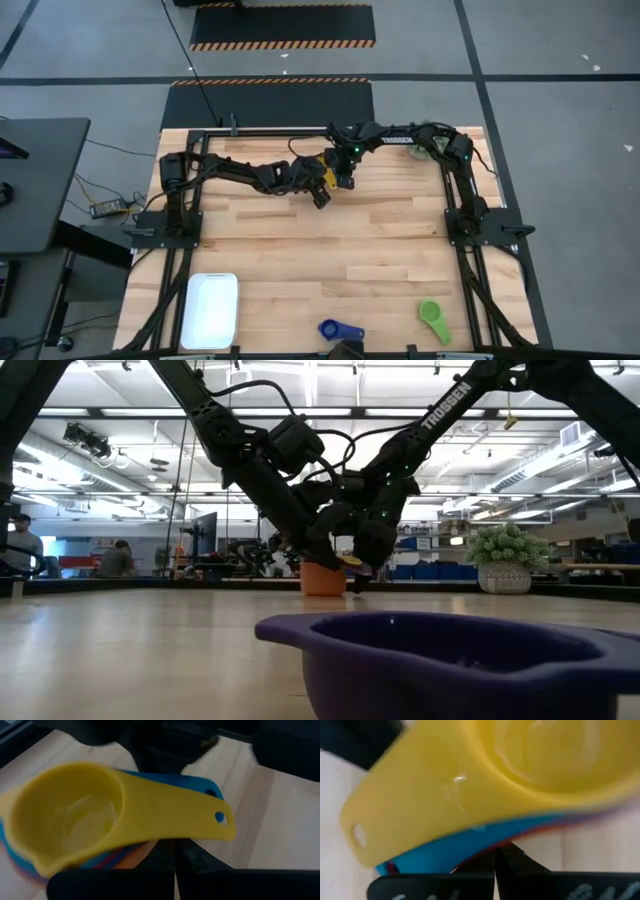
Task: Nest measuring cups in basket
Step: Stack the yellow measuring cup on top of the blue measuring cup
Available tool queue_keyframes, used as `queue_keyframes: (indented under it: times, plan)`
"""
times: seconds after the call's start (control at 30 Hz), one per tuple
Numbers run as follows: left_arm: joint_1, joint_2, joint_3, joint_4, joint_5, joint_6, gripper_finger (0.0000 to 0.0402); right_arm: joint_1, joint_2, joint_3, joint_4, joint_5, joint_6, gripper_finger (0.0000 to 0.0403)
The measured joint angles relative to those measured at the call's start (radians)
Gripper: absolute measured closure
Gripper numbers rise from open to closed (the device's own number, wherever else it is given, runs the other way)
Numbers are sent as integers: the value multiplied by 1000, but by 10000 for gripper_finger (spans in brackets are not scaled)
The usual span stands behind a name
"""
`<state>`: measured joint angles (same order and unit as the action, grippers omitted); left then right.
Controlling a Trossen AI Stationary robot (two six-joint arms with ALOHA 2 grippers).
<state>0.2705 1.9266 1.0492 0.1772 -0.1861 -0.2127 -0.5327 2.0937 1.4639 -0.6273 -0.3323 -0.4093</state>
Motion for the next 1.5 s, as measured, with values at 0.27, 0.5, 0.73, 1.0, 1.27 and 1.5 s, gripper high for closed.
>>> queue_keyframes:
  times: [0.27,0.5,0.73,1.0,1.27,1.5]
  plan:
    - [2,0,0,-1,-7,-22,402,18,-1,0,21,-17,17,403]
    - [2,0,0,-7,-4,-38,402,7,-1,0,19,7,18,403]
    - [-6,0,0,-139,0,-39,402,-13,-3,1,-42,52,13,403]
    - [-21,-19,12,-155,47,-69,402,0,-3,30,-135,74,24,403]
    - [-33,-14,61,-158,101,-37,402,51,-3,56,-114,67,25,403]
    - [-33,-13,63,-179,100,-35,402,53,-3,56,-115,80,16,403]
